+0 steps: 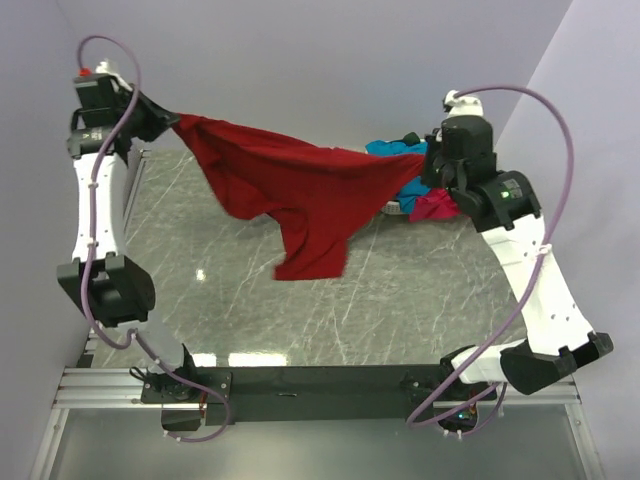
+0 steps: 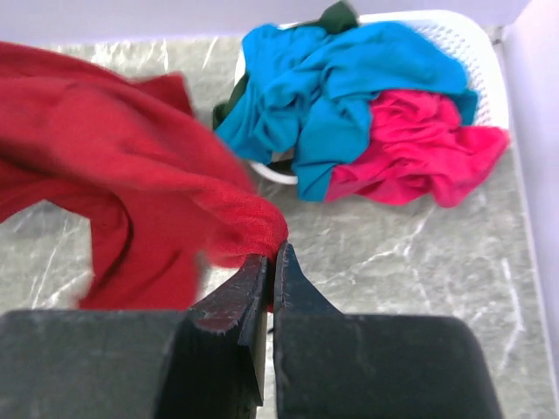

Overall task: Fold and stack the t-shirts
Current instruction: Flatten the tshirt out

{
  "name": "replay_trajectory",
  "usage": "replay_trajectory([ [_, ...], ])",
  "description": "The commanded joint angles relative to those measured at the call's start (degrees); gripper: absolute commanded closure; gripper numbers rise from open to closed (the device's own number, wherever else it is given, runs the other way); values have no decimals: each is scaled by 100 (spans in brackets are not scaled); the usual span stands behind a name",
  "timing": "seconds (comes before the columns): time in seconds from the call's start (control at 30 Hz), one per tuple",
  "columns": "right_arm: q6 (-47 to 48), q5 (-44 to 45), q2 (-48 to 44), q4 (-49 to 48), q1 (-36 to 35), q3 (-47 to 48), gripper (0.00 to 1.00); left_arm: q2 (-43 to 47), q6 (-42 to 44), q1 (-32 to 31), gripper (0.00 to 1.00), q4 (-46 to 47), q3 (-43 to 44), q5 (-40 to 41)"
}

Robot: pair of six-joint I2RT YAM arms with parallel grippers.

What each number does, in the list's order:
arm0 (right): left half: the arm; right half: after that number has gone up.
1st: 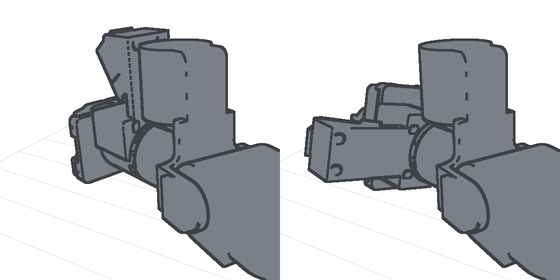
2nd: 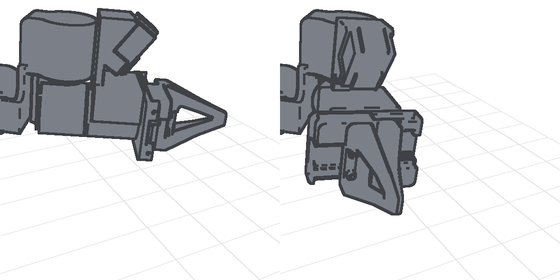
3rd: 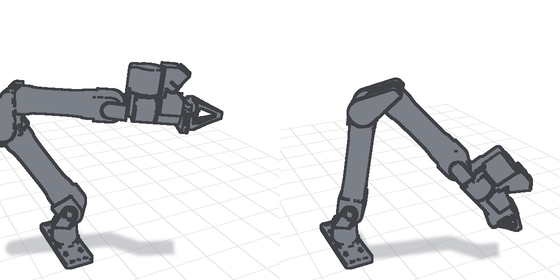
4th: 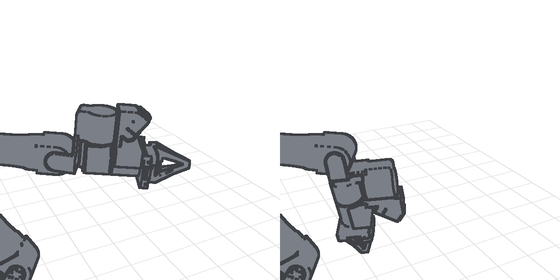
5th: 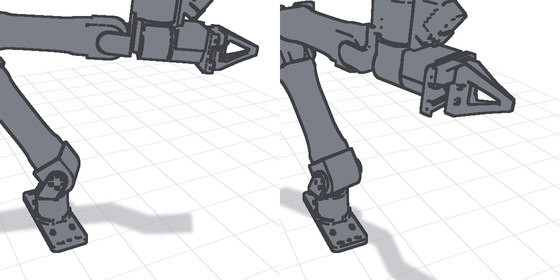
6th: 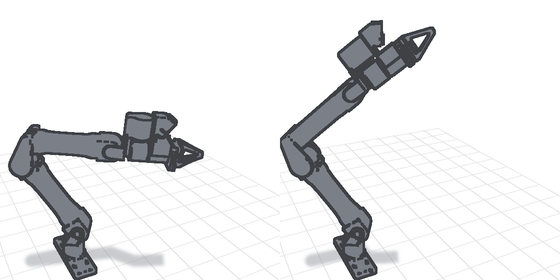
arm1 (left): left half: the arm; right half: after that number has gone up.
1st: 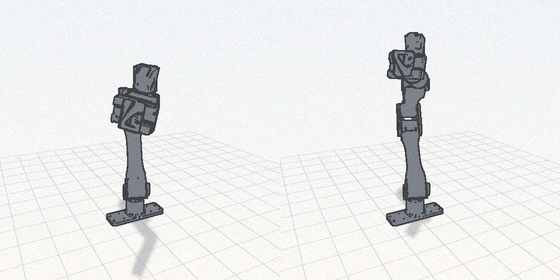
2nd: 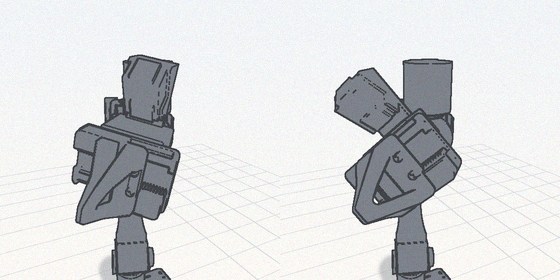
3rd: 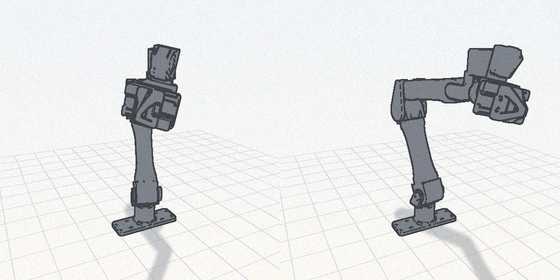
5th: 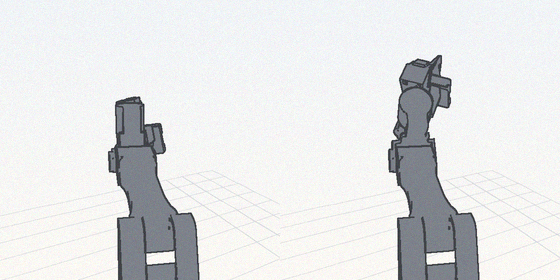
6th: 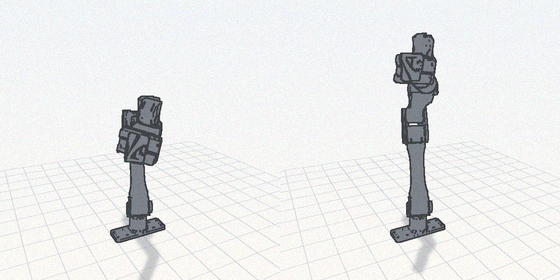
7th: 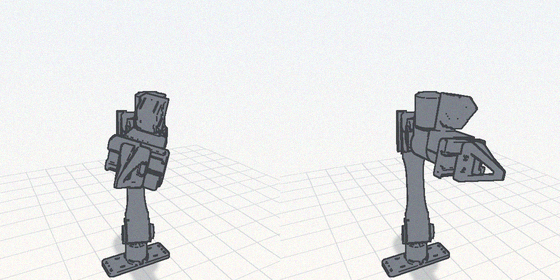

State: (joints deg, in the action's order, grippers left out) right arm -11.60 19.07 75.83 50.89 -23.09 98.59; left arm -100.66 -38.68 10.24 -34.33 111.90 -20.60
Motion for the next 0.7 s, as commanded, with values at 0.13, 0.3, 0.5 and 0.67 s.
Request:
replay_trajectory([
  [0.13, 17, 177, -533, 904, 7, 189, 100, 1013, 26, 321, 100, 207, -377, -130],
  [0.3, -727, -717, -1271, 1072, -98, -1328, 100, 1724, 255, 321, 100, 155, -1090, 214],
  [0.5, -2300, -1238, -1502, 1028, -1714, -3053, 98, 2260, 536, 321, 100, -223, -2513, 661],
  [0.67, -2506, -1214, -1203, 941, -2200, -3311, 48, 2657, 765, 321, 100, -487, -3358, 1058],
])
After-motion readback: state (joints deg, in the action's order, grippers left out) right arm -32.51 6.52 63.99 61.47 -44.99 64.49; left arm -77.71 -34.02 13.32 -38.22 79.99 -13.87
